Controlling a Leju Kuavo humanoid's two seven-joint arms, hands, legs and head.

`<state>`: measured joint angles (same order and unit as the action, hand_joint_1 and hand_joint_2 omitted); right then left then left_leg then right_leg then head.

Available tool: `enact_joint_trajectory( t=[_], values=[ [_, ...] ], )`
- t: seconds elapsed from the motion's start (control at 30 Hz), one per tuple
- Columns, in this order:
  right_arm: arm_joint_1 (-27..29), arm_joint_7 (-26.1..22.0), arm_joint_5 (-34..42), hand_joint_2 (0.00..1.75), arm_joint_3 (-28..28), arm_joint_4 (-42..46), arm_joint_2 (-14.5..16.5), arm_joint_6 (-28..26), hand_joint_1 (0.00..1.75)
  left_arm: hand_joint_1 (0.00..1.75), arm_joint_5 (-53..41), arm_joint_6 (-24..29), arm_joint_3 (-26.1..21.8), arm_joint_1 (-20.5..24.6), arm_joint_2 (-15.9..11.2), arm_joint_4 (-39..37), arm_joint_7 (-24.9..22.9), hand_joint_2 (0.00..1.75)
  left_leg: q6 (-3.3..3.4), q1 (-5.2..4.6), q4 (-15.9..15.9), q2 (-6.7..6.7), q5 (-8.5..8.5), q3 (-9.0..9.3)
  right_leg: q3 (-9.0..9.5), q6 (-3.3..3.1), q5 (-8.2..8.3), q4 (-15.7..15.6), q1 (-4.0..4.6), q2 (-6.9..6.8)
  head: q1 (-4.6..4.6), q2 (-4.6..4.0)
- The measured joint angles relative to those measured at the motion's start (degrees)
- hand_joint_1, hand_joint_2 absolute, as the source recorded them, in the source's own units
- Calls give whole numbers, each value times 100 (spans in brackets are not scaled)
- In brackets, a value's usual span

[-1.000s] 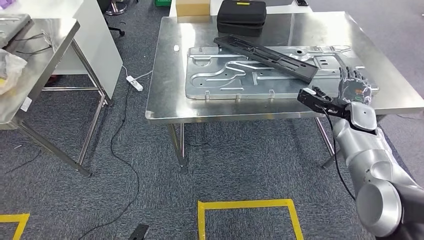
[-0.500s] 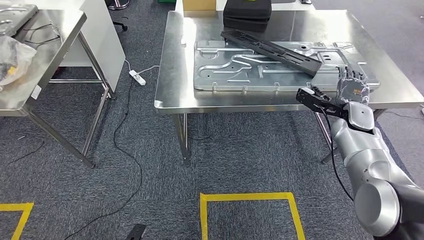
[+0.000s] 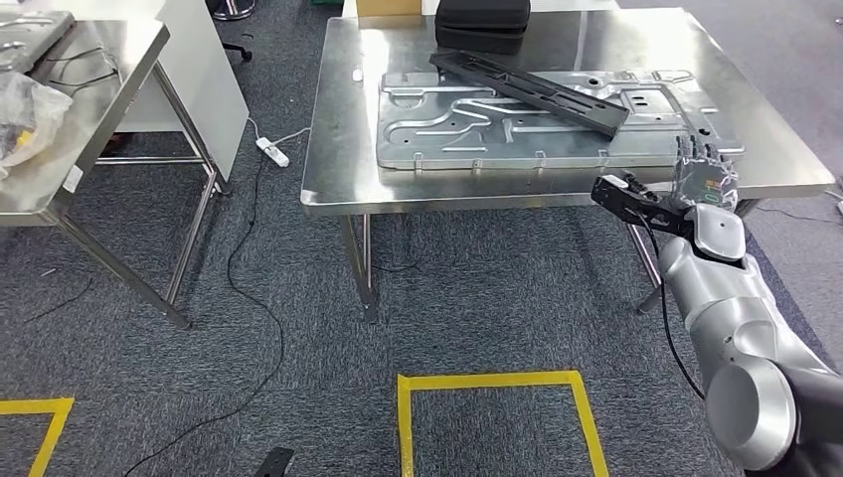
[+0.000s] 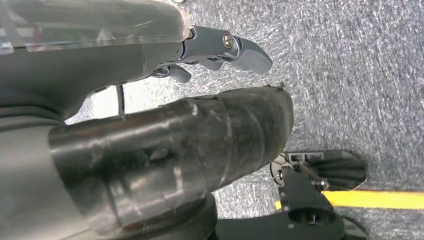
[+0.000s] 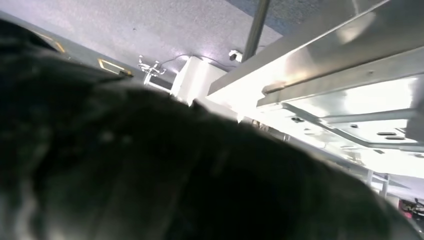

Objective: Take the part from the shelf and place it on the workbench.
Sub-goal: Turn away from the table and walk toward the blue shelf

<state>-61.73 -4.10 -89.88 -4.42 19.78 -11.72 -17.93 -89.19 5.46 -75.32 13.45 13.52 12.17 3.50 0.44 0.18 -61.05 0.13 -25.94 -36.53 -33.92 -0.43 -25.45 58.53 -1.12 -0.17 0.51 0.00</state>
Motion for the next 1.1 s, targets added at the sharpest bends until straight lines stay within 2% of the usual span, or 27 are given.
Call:
enact_joint_trajectory(
  t=[0.07, 0.1, 0.13, 0.17, 0.2, 0.27, 0.3, 0.33, 0.43, 0.5, 0.53, 0.6, 0.63, 0.67, 0.7, 0.77, 0.8, 0.83, 0.9, 0.97, 1.0, 1.03, 1.1],
  values=[
    [3, 3, 0, 0, 0, 0, 1, -3, 0, 0, 0, 0, -2, -2, -2, 0, 0, 0, -52, 15, -634, -7, -390, -264, -38, -51, 47, -18, -14, -8, 4, 0],
    [7, 7, 0, 0, 0, -1, 1, -4, 0, 0, -1, 0, -4, -7, -3, 0, 0, 0, -72, 24, -1009, -6, -562, -414, -67, -55, 61, -11, -13, -10, 7, 0],
    [15, 11, 0, 0, 0, -1, 1, -4, 0, 0, -1, 0, -5, -13, -4, 0, 0, 0, -86, 33, -1279, -6, -656, -512, -95, -53, 73, -1, -13, -10, 7, 0],
    [23, 16, 0, 0, 0, -2, 1, -4, 0, 0, -1, 0, -7, -18, -5, 0, 0, 0, -95, 41, -1359, -5, -648, -517, -118, -47, 82, 12, -15, -8, 7, 0],
    [29, 23, 0, 0, 0, -2, 1, -4, 0, 0, -1, 0, -9, -20, -8, 0, 0, 0, -96, 47, -1230, -4, -544, -418, -133, -40, 88, 25, -18, -7, 7, 0],
    [29, 39, 0, 0, 0, -1, 1, -4, 0, 0, -1, 2, -11, -18, -18, 0, 0, 0, -73, 54, -501, -7, -221, -2, -150, -21, 90, 54, -19, -5, 7, 0],
    [20, 47, 0, 0, 0, 0, -2, -4, 0, 0, -1, 4, -13, -15, -23, 0, 1, 0, -55, 50, -153, -12, -120, 181, -166, 2, 95, 75, -7, -3, 4, 0],
    [9, 54, 0, 0, 0, 0, -5, -4, 0, 0, -1, 7, -15, -13, -27, 0, 1, 0, -33, 44, 77, -16, -69, 291, -189, 35, 108, 90, 6, -1, 3, 0],
    [-5, 66, 0, 0, 0, 1, -21, -3, 0, 0, -1, 16, -23, -20, -31, 1, 2, 0, 55, 38, 196, -21, -36, 309, -242, 144, 151, 92, 22, 5, 2, 0],
    [-12, 69, 0, 0, 0, 1, -42, 0, 0, 0, -1, 20, -23, -19, -32, 1, 2, 0, 150, 53, 250, -12, 29, 294, -306, 192, 6, 238, 2, 7, -1, 0],
    [-18, 69, 0, 0, 0, 0, -55, 0, 0, 0, -1, 20, -24, -16, -32, 1, 2, 0, 194, 58, 273, -8, 60, 280, -403, 211, -169, 477, -7, 9, -2, 0],
    [-17, 70, 0, 0, 0, -4, -68, 2, 0, 0, -1, 20, -26, -18, -32, 0, 2, 0, 230, 43, 271, -5, 99, 229, -691, 238, -576, 1206, -11, 13, -3, 0],
    [-7, 72, 0, 0, 0, -9, -72, 2, 0, 0, -1, 20, -27, -23, -32, 0, 2, 0, 234, 35, 264, -4, 116, 201, -813, 247, -703, 1530, -11, 13, -3, 0],
    [5, 73, 0, 0, 0, -14, -73, 2, 0, 0, -1, 20, -28, -27, -32, 0, 2, 0, 234, 29, 255, -3, 132, 175, -844, 246, -720, 1663, -11, 13, -2, 0],
    [11, 75, 0, 0, -1, -19, -73, 2, 0, 0, -1, 20, -29, -29, -32, 0, 2, 0, 231, 24, 244, -3, 144, 153, -758, 237, -630, 1567, -11, 12, -2, 0],
    [-3, 75, 0, 0, -2, -22, -75, -1, 0, 0, -1, 20, -32, -28, -32, 0, 2, 0, 217, 18, 221, -4, 162, 126, -332, 196, -306, 844, -6, 12, -1, 0],
    [-20, 75, 0, 0, -3, -21, -76, -1, 0, 0, -1, 20, -33, -24, -32, 0, 3, 0, 199, 7, 205, -5, 173, 109, -133, 173, -193, 473, 10, 13, -1, 0],
    [-36, 74, 0, 0, -4, -21, -78, -2, 0, 0, -1, 20, -36, -20, -33, 0, 3, 0, 173, 0, 197, -6, 190, 90, -12, 151, -136, 227, 27, 13, -1, 0],
    [-49, 74, 0, 0, -6, -20, -81, -3, 0, 0, -1, 24, -44, -20, -34, 0, 4, 0, 104, -10, 195, -8, 235, 53, 23, 112, -115, 99, 64, 18, 0, 0],
    [-44, 74, 0, 0, -8, -20, -82, -4, 0, 0, -1, 28, -54, -24, -35, 0, 4, 0, 33, -10, 172, -14, 216, 13, -9, 40, -51, 71, 36, 10, 1, 0],
    [-44, 74, 0, 0, -9, -20, -81, -4, 0, 0, -1, 30, -57, -24, -36, 0, 4, 0, 0, -9, 75, -18, 112, -34, -30, -4, -9, 50, 17, 1, 4, 0],
    [-45, 74, 0, 0, -9, -19, -80, -4, 0, 0, -1, 31, -60, -23, -36, 0, 5, 0, -27, -5, -136, -22, -72, -119, -61, -42, 36, 28, -2, -8, 8, 0],
    [-44, 74, -1, 0, -9, -19, -78, -4, 0, 0, -1, 33, -65, -24, -37, 0, 6, 0, -66, 13, -841, -22, -550, -361, -157, -77, 113, 25, -1, -17, 13, 0]
  ],
)
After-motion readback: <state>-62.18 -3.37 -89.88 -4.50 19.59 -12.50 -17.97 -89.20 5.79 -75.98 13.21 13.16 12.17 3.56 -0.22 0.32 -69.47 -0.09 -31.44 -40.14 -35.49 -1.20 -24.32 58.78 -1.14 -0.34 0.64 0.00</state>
